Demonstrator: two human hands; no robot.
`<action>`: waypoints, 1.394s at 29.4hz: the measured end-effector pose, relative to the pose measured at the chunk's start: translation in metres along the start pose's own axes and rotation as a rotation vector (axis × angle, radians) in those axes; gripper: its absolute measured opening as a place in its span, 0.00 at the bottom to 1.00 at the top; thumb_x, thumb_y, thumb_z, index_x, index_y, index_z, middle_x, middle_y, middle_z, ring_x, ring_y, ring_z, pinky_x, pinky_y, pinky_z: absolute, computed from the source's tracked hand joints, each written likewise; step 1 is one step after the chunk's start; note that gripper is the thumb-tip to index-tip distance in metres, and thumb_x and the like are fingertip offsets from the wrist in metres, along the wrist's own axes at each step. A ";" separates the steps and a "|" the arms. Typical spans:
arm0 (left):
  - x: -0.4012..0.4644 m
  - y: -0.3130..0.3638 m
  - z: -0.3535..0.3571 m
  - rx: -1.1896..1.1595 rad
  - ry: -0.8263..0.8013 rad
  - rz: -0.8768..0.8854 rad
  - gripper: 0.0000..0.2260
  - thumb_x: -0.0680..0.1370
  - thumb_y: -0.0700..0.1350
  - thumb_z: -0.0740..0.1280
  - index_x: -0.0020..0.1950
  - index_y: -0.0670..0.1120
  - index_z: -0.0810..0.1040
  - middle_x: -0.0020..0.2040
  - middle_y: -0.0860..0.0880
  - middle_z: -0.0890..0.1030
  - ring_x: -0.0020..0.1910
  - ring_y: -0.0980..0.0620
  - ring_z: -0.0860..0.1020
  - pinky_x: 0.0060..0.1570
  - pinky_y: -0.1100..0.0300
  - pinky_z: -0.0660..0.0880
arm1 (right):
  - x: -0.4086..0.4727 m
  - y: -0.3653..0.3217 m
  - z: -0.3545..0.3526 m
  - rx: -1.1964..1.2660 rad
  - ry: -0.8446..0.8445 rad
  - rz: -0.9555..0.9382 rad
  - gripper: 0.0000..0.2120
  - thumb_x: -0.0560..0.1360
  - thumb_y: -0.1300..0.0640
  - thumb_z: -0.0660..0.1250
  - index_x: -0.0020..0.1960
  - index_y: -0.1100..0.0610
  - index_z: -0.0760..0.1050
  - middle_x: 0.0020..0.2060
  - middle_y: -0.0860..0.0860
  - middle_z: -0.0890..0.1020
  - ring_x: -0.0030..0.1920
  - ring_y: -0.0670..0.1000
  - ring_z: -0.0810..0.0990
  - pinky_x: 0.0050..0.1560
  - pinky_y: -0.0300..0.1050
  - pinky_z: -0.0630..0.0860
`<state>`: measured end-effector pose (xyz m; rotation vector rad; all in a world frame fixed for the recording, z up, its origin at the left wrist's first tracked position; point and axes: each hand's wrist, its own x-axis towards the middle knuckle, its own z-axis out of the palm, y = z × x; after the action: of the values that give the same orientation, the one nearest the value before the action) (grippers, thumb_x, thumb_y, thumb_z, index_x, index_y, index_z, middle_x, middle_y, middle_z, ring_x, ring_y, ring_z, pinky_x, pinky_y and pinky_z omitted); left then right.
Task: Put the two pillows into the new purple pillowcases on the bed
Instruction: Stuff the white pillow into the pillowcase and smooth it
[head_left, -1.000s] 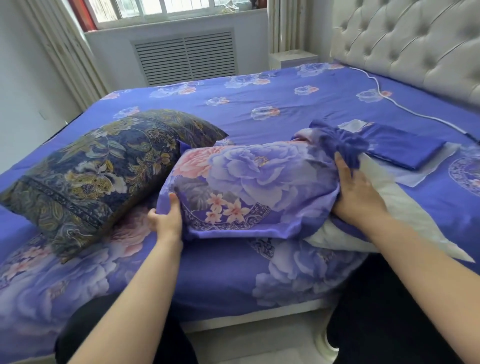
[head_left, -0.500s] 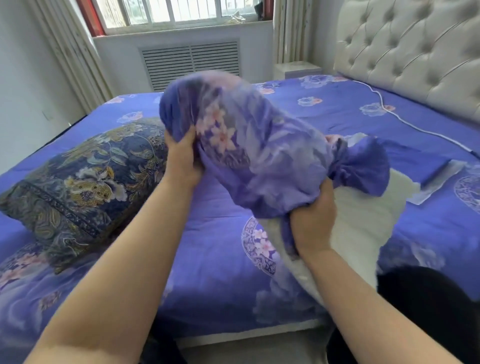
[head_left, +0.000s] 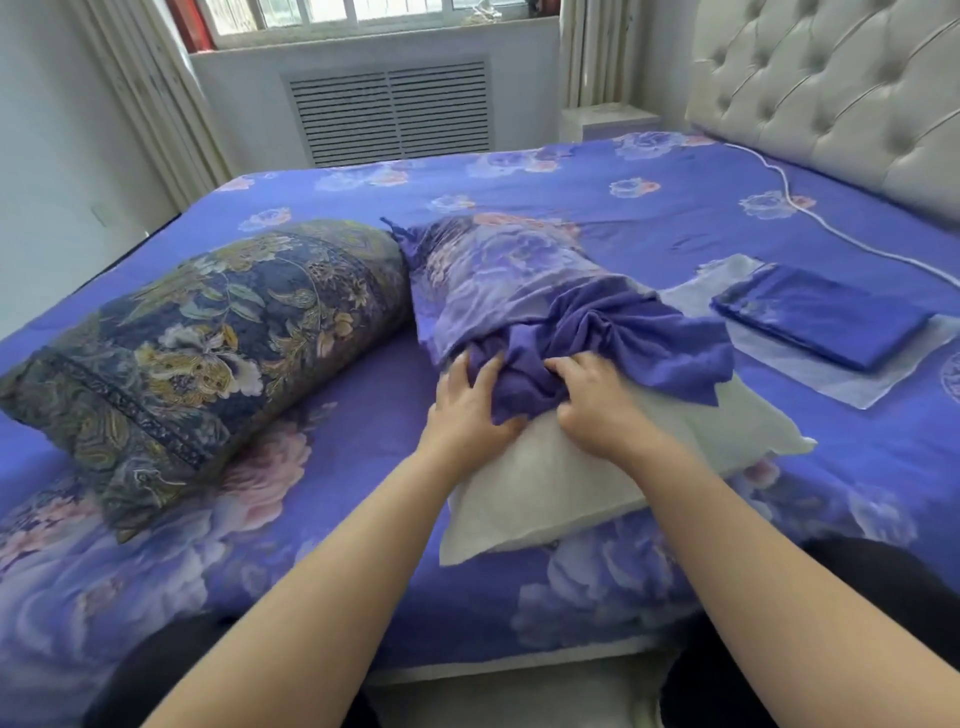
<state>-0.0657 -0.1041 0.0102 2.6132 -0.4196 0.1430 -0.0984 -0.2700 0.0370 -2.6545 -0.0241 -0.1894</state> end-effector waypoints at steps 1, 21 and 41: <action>-0.001 0.003 0.001 0.108 0.120 0.048 0.32 0.73 0.57 0.67 0.74 0.54 0.61 0.77 0.45 0.50 0.75 0.44 0.51 0.69 0.46 0.59 | -0.001 0.004 0.002 0.022 0.038 -0.051 0.27 0.67 0.60 0.57 0.66 0.58 0.71 0.60 0.59 0.75 0.61 0.62 0.70 0.67 0.50 0.63; -0.078 0.043 0.005 0.114 -0.130 -0.064 0.39 0.68 0.64 0.70 0.73 0.56 0.56 0.57 0.51 0.76 0.54 0.47 0.77 0.42 0.56 0.70 | -0.044 0.036 -0.039 0.262 0.075 -0.028 0.07 0.64 0.55 0.55 0.33 0.52 0.72 0.32 0.50 0.79 0.38 0.53 0.76 0.41 0.48 0.70; -0.105 0.041 0.025 -0.173 0.371 0.278 0.08 0.62 0.33 0.62 0.34 0.46 0.72 0.38 0.52 0.76 0.39 0.52 0.70 0.35 0.60 0.67 | -0.064 0.076 -0.067 0.008 -0.190 0.117 0.12 0.64 0.50 0.57 0.33 0.58 0.71 0.30 0.52 0.76 0.38 0.54 0.74 0.40 0.48 0.68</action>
<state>-0.1780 -0.1226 -0.0117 2.2805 -0.6264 0.6429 -0.1667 -0.3670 0.0522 -2.6469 0.0679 0.1014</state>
